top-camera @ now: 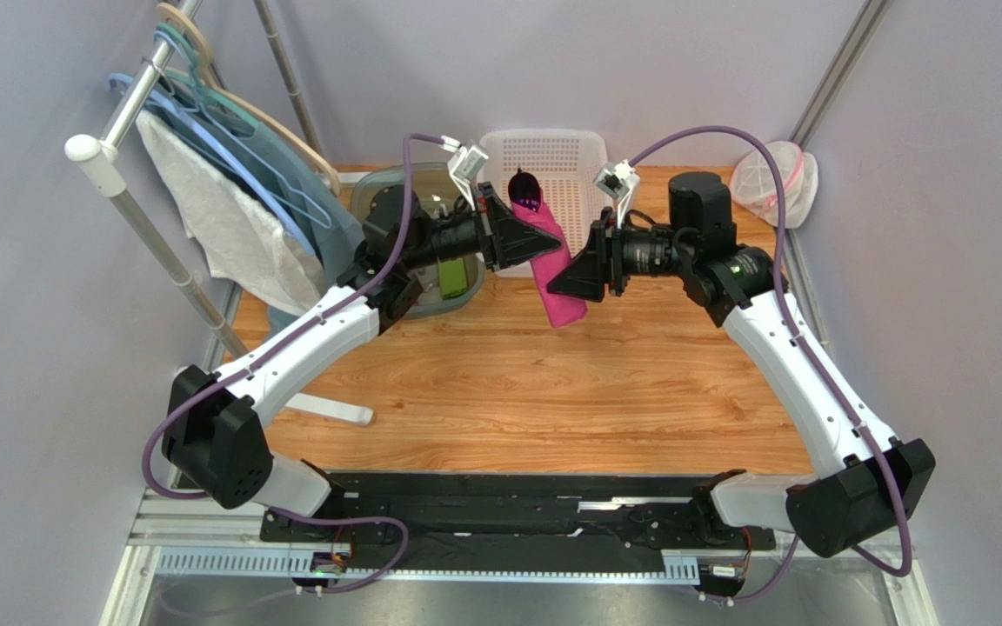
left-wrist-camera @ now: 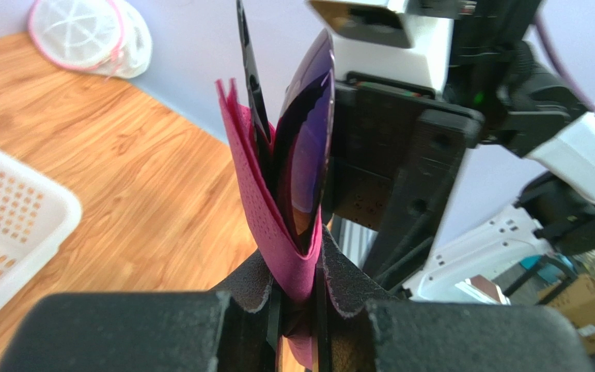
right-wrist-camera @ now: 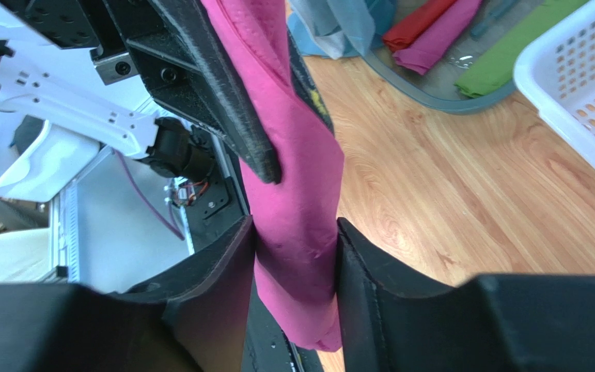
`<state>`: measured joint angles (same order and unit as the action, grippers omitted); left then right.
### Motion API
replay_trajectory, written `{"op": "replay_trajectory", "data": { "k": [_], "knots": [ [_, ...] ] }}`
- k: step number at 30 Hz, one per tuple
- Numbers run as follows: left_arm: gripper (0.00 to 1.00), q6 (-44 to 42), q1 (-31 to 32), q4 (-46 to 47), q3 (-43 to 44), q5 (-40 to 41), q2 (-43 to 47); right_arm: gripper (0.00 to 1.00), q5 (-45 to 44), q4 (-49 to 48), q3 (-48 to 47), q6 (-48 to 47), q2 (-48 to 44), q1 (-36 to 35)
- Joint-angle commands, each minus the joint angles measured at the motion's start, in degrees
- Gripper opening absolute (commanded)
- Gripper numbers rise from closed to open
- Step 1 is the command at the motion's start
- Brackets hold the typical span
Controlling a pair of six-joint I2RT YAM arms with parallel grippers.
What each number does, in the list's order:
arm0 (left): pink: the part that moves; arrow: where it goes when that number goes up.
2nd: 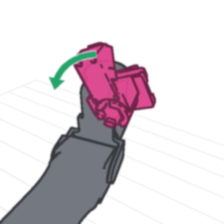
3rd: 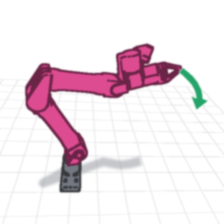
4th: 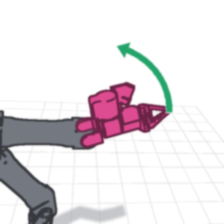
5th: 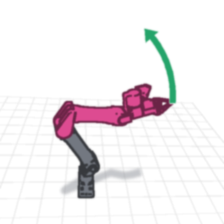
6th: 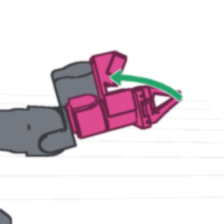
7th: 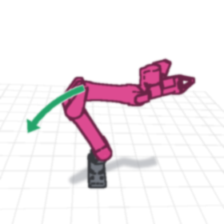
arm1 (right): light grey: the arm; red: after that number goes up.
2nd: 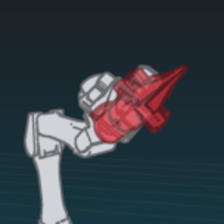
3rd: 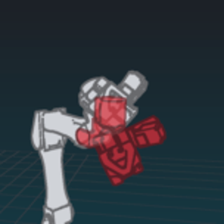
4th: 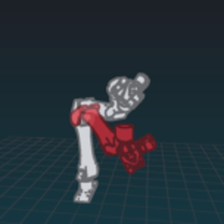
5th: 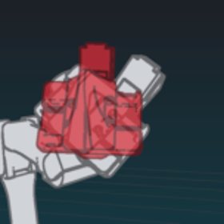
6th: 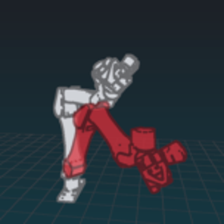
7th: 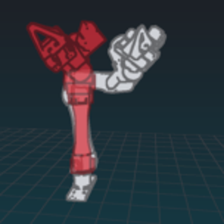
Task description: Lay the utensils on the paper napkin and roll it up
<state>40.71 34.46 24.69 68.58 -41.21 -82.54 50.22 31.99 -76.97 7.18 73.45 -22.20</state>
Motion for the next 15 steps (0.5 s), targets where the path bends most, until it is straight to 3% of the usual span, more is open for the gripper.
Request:
{"op": "replay_trajectory", "data": {
  "k": [1, 4, 8, 10, 12, 15],
  "knots": [
    [0.00, 3.06, 0.00, 10.47, 0.77, -3.70, 0.37, 0.30, 6.55, -4.65, -0.55, 2.84, -0.76, -0.22],
    [0.00, 3.76, 0.00, 13.10, 0.86, -5.02, 0.01, 0.19, 8.84, -5.79, -0.55, 4.33, -1.12, -0.30],
    [0.00, 3.85, 0.00, 14.60, 1.38, -5.99, -0.08, 0.14, 11.65, -7.20, -0.99, 7.49, -0.68, -0.30],
    [0.00, 3.85, 0.00, 14.51, 1.47, -5.99, -0.16, 0.00, 12.36, -8.42, -1.25, 9.08, -0.50, -0.22],
    [0.00, 3.24, -0.09, 13.55, 1.56, -6.07, 0.19, 0.00, 11.84, -8.78, -2.39, 9.25, -0.41, -0.30],
    [0.29, 2.10, -0.70, 10.31, 1.12, -5.37, 1.59, 0.00, 10.26, -9.48, -4.58, 10.57, -0.32, 0.05]
  ]
}}
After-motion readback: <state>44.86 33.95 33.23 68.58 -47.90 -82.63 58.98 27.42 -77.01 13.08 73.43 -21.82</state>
